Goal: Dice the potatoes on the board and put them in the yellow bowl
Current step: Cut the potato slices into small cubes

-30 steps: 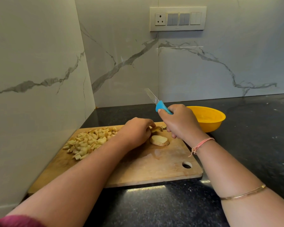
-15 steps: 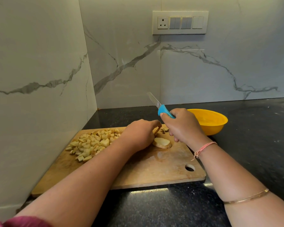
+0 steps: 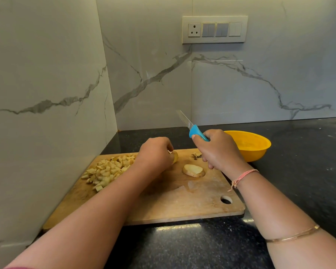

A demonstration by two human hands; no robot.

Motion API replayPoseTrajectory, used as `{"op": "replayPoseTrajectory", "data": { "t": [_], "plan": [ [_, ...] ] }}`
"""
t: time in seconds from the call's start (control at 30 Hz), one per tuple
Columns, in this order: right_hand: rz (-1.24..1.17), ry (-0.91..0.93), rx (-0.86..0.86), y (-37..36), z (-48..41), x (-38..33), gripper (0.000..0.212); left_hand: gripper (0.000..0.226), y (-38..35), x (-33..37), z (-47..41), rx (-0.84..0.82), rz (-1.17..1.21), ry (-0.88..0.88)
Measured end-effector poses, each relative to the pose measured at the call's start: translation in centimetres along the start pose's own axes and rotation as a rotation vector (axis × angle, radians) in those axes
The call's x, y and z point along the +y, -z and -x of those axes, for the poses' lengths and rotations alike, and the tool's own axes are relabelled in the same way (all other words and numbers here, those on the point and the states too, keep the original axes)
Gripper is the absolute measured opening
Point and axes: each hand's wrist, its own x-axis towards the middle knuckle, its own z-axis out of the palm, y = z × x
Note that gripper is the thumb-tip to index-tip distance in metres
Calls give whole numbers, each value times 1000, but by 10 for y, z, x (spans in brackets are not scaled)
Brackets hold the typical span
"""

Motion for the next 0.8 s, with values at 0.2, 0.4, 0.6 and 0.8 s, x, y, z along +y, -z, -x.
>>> {"op": "replayPoseTrajectory", "data": {
  "t": [0.2, 0.4, 0.6, 0.8],
  "plan": [
    [6, -2, -18, -1, 2, -1, 27, 25, 13, -14, 12, -26, 36, 73],
    [11, -21, -36, -1, 6, -4, 28, 21, 16, -18, 20, -80, -57, 52],
    [42, -20, -158, -3, 17, -11, 30, 34, 16, -27, 20, -161, -155, 60],
    [71, 31, -240, 8, 43, -20, 39, 46, 7, -20, 27, -66, -296, 31]
  ]
}}
